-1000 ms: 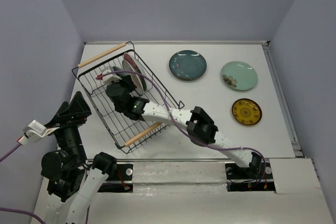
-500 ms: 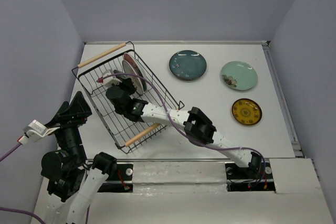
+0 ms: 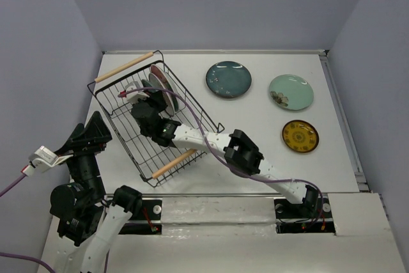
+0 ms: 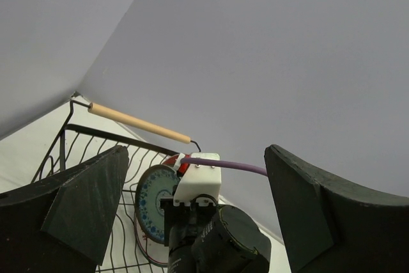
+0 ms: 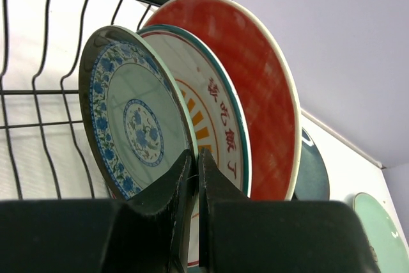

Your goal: Load the plates into the dish rack

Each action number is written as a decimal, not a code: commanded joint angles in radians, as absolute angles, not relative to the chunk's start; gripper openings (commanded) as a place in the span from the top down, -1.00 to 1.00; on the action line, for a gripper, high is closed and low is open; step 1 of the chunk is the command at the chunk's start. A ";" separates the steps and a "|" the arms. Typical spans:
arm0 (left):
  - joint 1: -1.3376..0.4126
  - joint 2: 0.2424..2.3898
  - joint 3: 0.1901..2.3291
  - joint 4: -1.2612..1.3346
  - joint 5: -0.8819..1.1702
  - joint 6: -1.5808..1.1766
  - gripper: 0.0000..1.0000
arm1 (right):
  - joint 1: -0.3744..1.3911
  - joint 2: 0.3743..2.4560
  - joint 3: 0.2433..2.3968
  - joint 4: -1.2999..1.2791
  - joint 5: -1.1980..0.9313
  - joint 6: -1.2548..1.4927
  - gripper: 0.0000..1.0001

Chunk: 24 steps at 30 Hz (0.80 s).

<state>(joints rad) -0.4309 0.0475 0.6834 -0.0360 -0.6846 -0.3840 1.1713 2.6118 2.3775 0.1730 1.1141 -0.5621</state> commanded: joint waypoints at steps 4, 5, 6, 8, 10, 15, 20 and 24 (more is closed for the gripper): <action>-0.434 0.055 0.713 0.006 -0.695 -0.396 -0.98 | 1.164 2.592 2.365 0.264 1.154 -0.569 0.86; -0.434 0.055 0.713 0.006 -0.695 -0.394 -0.98 | 1.164 2.597 2.365 0.261 1.152 -0.566 0.86; -0.434 0.055 0.713 0.006 -0.696 -0.394 -0.98 | 1.164 2.602 2.365 0.258 1.152 -0.565 0.86; -0.434 0.057 0.713 0.005 -0.695 -0.394 -0.98 | 1.164 2.608 2.364 0.246 1.144 -0.549 0.86; -0.434 0.055 0.713 0.005 -0.695 -0.394 -0.98 | 1.164 2.608 2.361 0.235 1.140 -0.534 0.86; -0.433 0.055 0.713 0.005 -0.695 -0.394 -0.98 | 1.164 2.589 2.349 0.192 1.114 -0.473 0.86; -0.434 0.055 0.713 0.005 -0.692 -0.396 -0.98 | 1.164 2.574 2.332 0.176 1.104 -0.440 0.86; -0.434 0.054 0.712 0.005 -0.690 -0.394 -0.98 | 1.164 2.580 2.326 0.161 1.109 -0.428 0.87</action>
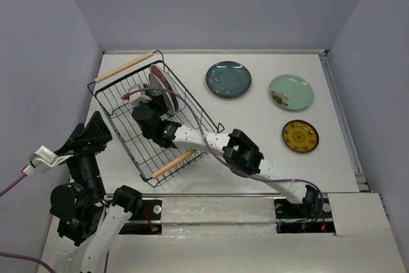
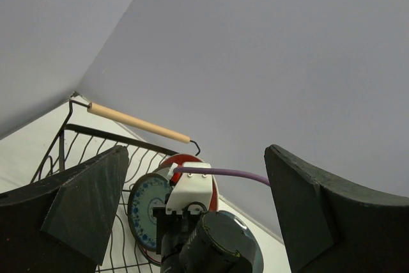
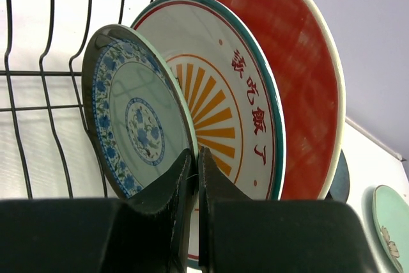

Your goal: Load the plates into the dish rack

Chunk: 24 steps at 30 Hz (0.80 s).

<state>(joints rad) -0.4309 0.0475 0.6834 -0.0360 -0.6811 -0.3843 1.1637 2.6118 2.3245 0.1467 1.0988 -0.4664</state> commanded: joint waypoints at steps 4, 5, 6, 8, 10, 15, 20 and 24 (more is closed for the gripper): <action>-0.434 0.055 0.713 0.005 -0.689 -0.394 -0.98 | 1.164 2.554 2.322 0.160 1.103 -0.410 0.43; -0.433 0.057 0.713 0.005 -0.689 -0.396 -0.98 | 1.164 2.545 2.321 0.160 1.098 -0.408 0.33; -0.434 0.055 0.713 0.005 -0.687 -0.396 -0.98 | 1.164 2.533 2.322 0.158 1.092 -0.405 0.23; -0.434 0.055 0.713 0.006 -0.686 -0.394 -0.98 | 1.164 2.487 2.319 0.135 1.065 -0.384 0.07; -0.436 0.058 0.712 0.006 -0.681 -0.396 -0.98 | 1.164 2.444 2.310 0.101 1.014 -0.345 0.06; -0.440 0.061 0.709 0.011 -0.660 -0.388 -0.98 | 1.164 2.177 2.157 -0.003 0.838 -0.131 0.04; -0.454 0.055 0.693 0.043 -0.594 -0.370 -0.98 | 1.059 1.851 1.799 -0.101 0.603 0.172 0.03; -0.468 0.048 0.681 0.074 -0.522 -0.347 -0.98 | 0.812 1.602 1.492 -0.199 0.372 0.438 0.07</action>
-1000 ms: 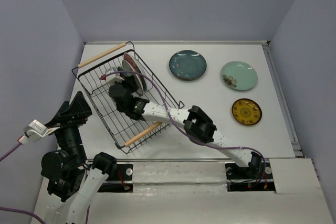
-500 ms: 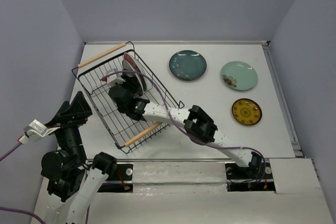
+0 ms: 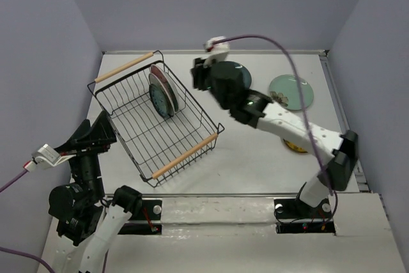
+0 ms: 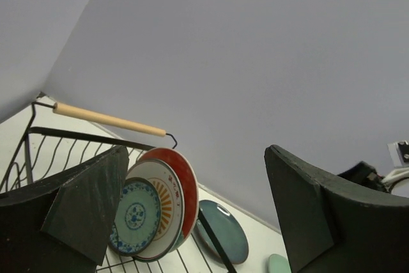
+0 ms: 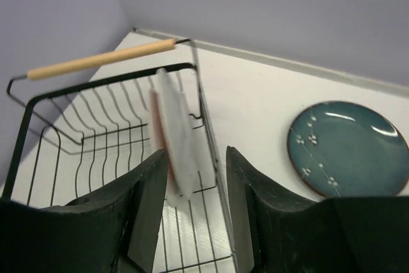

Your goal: Load the plates into the dish rack

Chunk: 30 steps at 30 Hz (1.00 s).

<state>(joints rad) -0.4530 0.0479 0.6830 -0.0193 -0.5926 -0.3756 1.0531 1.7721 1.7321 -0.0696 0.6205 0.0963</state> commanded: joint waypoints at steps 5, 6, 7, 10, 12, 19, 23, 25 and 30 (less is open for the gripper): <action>-0.491 0.038 0.680 0.080 -0.520 -0.334 -0.98 | 0.452 1.352 1.139 -0.216 0.236 0.630 0.16; -0.495 0.037 0.680 0.080 -0.520 -0.331 -0.98 | 0.334 1.321 1.093 -0.212 0.221 0.638 0.18; -0.502 0.035 0.680 0.083 -0.512 -0.330 -0.98 | 0.272 1.298 1.019 -0.212 0.171 0.647 0.19; -0.506 0.029 0.678 0.086 -0.500 -0.327 -0.98 | 0.047 1.235 0.913 -0.192 0.056 0.647 0.18; -0.511 0.020 0.678 0.086 -0.500 -0.325 -0.98 | -0.052 1.221 0.881 -0.176 0.009 0.650 0.16; -0.523 0.018 0.678 0.086 -0.492 -0.319 -0.98 | -0.349 1.362 0.816 -0.017 -0.201 0.741 0.01; -0.531 0.015 0.680 0.086 -0.494 -0.310 -0.98 | -0.394 1.500 0.874 0.115 -0.213 0.755 -0.02; -0.532 0.011 0.680 0.084 -0.492 -0.308 -0.98 | -0.406 1.566 0.946 0.115 -0.213 0.727 -0.05; -0.532 0.011 0.681 0.084 -0.491 -0.304 -0.98 | -0.431 1.738 1.006 0.129 -0.290 0.726 -0.06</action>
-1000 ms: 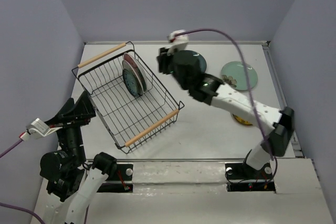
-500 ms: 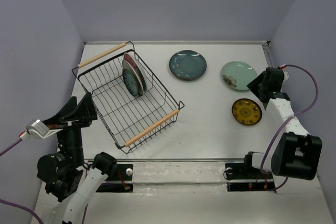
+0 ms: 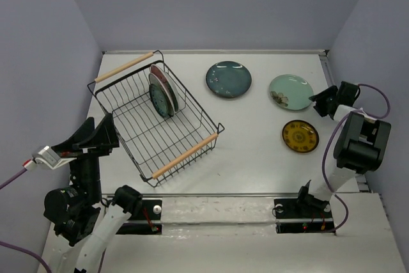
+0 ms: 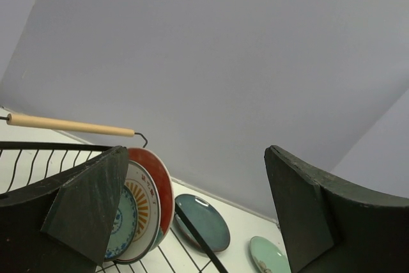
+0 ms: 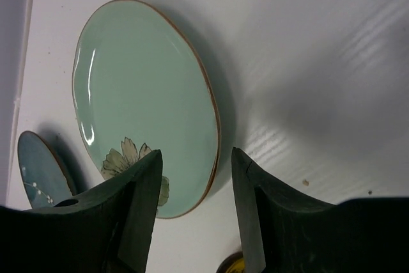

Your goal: Load the plates into the dish rack

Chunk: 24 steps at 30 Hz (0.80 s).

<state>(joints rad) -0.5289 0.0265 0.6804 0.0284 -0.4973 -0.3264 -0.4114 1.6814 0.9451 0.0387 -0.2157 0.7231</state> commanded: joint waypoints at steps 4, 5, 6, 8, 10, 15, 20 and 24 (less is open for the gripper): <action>-0.534 0.015 0.681 0.086 -0.483 -0.298 -0.98 | -0.440 1.824 1.032 0.132 -0.340 0.719 -0.07; -0.534 0.017 0.683 0.086 -0.482 -0.296 -0.98 | -0.440 1.841 1.037 0.132 -0.354 0.721 -0.07; -0.534 0.020 0.681 0.086 -0.480 -0.296 -0.98 | -0.440 1.873 1.042 0.130 -0.366 0.724 -0.06; -0.534 0.021 0.683 0.086 -0.480 -0.296 -0.98 | -0.440 1.905 1.049 0.141 -0.420 0.744 -0.05; -0.534 0.023 0.683 0.086 -0.476 -0.296 -0.98 | -0.440 1.954 1.049 0.167 -0.490 0.770 -0.04; -0.534 0.034 0.681 0.087 -0.463 -0.288 -0.98 | -0.440 2.022 1.025 0.262 -0.557 0.822 0.06; -0.529 0.043 0.680 0.087 -0.459 -0.284 -0.98 | -0.440 2.053 0.999 0.366 -0.592 0.883 0.71; -0.523 0.054 0.678 0.087 -0.460 -0.284 -0.98 | -0.440 1.947 0.954 0.388 -0.522 0.890 0.86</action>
<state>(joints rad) -0.5282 0.0250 0.6804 0.0334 -0.4675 -0.3054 -0.4446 2.0274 1.0027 0.3630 -0.5755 0.8661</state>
